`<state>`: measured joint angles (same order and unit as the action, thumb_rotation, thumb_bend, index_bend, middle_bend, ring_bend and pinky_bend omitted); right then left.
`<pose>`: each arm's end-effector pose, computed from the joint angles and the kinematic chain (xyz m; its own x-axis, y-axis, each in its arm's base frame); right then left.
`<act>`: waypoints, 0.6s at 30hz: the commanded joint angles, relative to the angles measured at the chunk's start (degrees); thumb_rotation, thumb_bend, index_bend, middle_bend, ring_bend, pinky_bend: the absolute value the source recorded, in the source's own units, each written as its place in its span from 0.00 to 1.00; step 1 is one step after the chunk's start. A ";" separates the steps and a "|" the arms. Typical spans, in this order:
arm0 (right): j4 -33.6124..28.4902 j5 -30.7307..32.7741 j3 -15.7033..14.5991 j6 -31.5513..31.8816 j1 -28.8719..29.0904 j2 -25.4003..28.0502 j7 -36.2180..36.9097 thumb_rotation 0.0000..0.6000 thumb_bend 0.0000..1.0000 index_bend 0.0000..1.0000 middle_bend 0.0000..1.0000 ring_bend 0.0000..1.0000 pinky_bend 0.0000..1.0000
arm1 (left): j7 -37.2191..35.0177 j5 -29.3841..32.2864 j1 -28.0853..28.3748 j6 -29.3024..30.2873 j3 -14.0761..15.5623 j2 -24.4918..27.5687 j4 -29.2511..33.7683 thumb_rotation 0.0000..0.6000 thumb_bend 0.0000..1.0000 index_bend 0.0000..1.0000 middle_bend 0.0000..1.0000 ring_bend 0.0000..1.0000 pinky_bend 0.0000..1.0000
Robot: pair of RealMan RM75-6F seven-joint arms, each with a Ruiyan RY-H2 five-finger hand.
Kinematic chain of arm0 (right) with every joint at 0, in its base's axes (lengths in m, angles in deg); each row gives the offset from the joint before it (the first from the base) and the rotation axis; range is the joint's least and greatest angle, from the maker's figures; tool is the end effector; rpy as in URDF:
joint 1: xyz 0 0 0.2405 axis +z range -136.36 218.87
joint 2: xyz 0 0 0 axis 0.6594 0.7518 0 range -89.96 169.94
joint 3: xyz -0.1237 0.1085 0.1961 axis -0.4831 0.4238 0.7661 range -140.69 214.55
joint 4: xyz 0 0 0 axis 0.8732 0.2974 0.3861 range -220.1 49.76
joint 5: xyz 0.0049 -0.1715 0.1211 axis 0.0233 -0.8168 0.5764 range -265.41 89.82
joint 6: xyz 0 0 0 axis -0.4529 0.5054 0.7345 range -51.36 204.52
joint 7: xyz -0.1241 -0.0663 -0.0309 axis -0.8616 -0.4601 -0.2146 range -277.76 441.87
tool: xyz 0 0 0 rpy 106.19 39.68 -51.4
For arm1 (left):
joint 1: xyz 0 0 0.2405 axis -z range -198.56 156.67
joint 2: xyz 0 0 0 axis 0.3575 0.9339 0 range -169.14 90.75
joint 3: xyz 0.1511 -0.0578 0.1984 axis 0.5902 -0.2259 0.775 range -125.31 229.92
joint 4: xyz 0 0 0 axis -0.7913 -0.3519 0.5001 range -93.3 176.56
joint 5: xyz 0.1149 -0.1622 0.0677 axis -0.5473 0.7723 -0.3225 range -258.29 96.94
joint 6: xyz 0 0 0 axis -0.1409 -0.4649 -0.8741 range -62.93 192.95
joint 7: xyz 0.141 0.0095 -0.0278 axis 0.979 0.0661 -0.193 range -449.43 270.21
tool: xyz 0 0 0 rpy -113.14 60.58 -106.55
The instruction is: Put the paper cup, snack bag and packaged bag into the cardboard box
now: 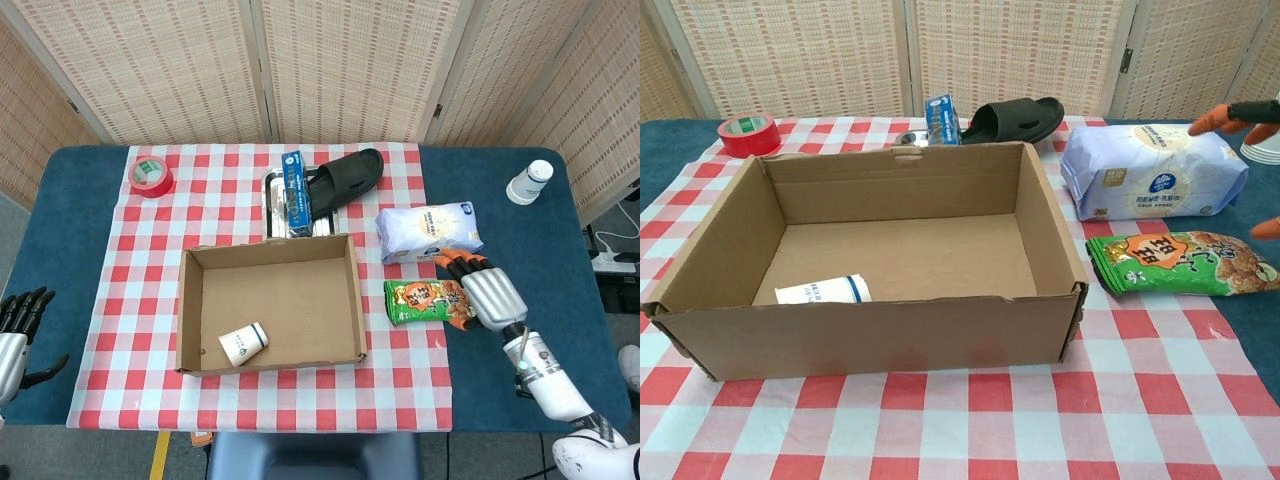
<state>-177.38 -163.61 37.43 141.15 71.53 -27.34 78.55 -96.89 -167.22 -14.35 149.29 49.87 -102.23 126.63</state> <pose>-0.2467 -0.2928 0.0966 0.4494 -0.2271 0.8640 -0.8827 -0.2613 0.3905 -0.3316 0.1918 0.1764 0.4145 0.0011 0.9101 0.9095 -0.0343 -0.4142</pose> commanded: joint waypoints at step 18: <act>24.98 -2.41 0.65 -8.34 -0.92 -13.91 12.13 1.00 0.00 0.19 0.11 0.03 0.18 | -2.26 0.51 -0.02 -0.16 -0.30 0.37 -0.81 1.00 0.22 0.00 0.00 0.00 0.00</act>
<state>-152.68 -165.96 37.89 133.06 70.45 -40.99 90.45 -99.14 -166.71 -14.37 149.13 49.57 -101.86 125.82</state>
